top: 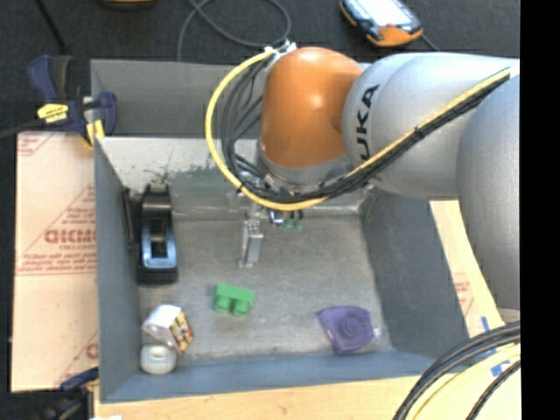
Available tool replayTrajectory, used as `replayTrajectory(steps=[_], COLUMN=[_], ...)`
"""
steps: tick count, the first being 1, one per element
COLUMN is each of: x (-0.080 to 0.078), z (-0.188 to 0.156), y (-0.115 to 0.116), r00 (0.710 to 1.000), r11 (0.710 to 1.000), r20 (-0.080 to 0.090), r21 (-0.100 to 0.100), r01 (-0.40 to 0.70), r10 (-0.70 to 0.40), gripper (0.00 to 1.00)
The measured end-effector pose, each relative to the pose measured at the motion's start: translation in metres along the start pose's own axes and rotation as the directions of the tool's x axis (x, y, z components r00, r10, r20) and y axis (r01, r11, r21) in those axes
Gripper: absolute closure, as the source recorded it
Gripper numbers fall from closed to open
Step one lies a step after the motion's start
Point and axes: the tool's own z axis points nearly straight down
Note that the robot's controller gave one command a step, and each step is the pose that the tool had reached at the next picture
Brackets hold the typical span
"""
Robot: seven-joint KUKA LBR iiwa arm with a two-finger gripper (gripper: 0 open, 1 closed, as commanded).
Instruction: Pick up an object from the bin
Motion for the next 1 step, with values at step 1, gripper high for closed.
replayTrajectory(steps=[1], x=[-0.0013], z=[-0.0051], y=[-0.0006], r00=[1.000], r11=[1.000], r20=[0.008], r21=[-0.001], r01=[-0.003], r10=[0.003], gripper=[0.00])
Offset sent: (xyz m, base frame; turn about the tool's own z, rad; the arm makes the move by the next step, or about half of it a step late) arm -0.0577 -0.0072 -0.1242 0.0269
